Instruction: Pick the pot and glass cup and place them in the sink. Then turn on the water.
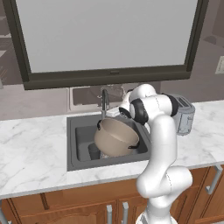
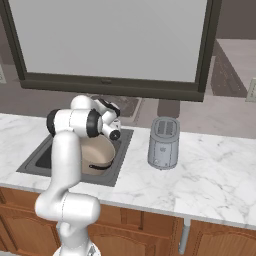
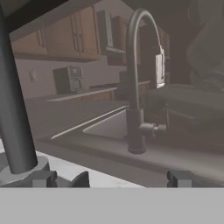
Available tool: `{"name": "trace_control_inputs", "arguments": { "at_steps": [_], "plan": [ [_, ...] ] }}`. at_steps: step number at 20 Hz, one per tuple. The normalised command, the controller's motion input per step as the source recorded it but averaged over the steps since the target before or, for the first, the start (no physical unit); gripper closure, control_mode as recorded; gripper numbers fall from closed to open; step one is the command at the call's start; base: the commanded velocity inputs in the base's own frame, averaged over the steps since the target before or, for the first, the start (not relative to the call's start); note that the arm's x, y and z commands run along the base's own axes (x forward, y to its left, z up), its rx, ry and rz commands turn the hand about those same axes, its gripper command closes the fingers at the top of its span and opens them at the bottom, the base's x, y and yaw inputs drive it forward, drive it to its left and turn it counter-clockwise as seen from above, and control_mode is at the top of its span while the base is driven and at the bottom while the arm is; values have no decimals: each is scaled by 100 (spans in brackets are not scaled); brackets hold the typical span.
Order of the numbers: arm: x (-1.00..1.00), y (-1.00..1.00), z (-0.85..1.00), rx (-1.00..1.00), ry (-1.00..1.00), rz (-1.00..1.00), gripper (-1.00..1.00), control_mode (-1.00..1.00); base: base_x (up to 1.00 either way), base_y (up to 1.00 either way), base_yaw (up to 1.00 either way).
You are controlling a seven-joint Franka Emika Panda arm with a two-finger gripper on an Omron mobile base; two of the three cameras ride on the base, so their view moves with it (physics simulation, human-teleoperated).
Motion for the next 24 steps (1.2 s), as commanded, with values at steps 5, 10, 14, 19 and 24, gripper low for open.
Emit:
{"name": "trace_control_inputs", "arguments": {
  "at_steps": [5,10,14,19,24],
  "plan": [
    [1,0,-8,0,0,0,-100,-100,0,0,0],
    [0,0,-14,0,0,0,-100,-100,0,0,0],
    [1,0,-8,0,0,0,-100,-100,0,0,0],
    [4,0,-6,0,0,0,-100,-100,0,0,0],
    [6,0,-4,0,0,0,-100,-100,0,0,0]
  ]
}}
